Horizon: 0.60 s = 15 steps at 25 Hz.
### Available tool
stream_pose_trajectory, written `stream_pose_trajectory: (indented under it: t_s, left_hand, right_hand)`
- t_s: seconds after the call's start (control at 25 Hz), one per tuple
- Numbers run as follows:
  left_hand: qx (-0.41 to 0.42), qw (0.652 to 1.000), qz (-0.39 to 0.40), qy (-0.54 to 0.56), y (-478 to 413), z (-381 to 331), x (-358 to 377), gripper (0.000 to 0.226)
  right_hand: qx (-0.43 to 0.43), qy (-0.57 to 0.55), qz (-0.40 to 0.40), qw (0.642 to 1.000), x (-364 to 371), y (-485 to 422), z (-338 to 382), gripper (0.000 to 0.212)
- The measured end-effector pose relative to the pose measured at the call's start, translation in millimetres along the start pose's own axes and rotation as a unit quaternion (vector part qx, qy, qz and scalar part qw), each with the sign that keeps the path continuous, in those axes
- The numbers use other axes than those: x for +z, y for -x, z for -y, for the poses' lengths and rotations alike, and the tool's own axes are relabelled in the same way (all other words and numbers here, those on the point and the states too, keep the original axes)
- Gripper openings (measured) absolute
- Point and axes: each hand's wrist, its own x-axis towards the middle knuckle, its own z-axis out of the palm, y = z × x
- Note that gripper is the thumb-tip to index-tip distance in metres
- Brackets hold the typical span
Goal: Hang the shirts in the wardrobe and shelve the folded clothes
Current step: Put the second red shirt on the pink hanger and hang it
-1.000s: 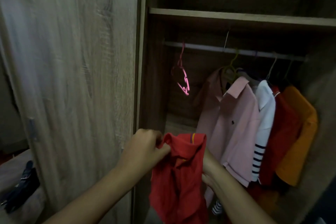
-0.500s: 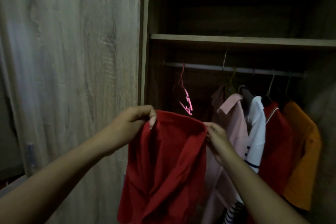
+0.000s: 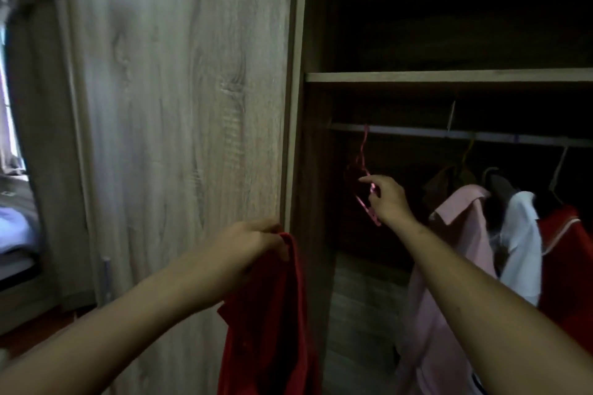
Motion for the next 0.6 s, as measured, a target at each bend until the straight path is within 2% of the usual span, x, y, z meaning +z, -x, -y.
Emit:
stream_pose_trajectory:
  t_s: [0.12,0.24,0.32,0.48,0.6]
  left_hand:
    - [-0.053,0.998,-0.013,0.007,9,4,-8,0.019]
    - [-0.038,0.998,-0.011,-0.054,20,5,-15,0.04]
    - [-0.038,0.999,-0.014,-0.036,19,10,-12,0.046]
    - [-0.049,0.998,-0.034,-0.01,7,15,1,0.049]
    - [-0.046,0.998,-0.039,0.025,-6,9,14,0.044]
  right_hand:
    - [0.046,-0.033,-0.014,0.998,18,-22,-7,0.049]
    - [0.058,-0.091,-0.077,0.991,30,-29,-11,0.037]
    - [0.037,-0.13,-0.099,0.986,33,-23,-14,0.035]
    - [-0.033,-0.253,-0.161,0.953,39,29,-40,0.04]
    - [0.022,-0.269,-0.127,0.955,54,79,-82,0.046]
